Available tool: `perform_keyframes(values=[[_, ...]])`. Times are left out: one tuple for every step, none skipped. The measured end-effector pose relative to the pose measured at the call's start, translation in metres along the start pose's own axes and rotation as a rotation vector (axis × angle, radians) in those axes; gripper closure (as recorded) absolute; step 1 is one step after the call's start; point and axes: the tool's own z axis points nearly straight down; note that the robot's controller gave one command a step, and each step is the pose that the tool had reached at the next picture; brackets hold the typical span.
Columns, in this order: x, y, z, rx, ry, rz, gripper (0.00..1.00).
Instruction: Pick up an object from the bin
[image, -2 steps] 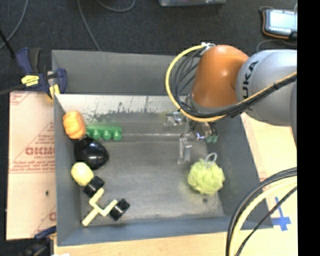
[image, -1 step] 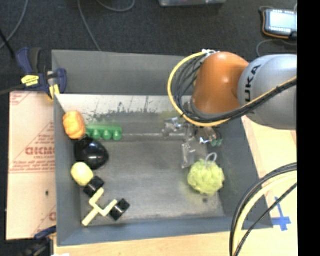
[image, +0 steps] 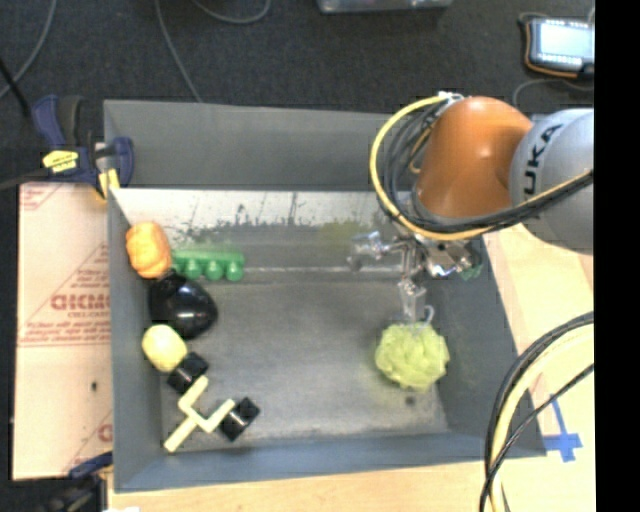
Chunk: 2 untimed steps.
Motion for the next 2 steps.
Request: perform_keyframes(values=[[0.0181,-0.0179,-0.0166,-0.002,0.0,0.134,0.0],[0.0249,-0.0252,-0.0177,0.001,-0.004,0.217,0.0]])
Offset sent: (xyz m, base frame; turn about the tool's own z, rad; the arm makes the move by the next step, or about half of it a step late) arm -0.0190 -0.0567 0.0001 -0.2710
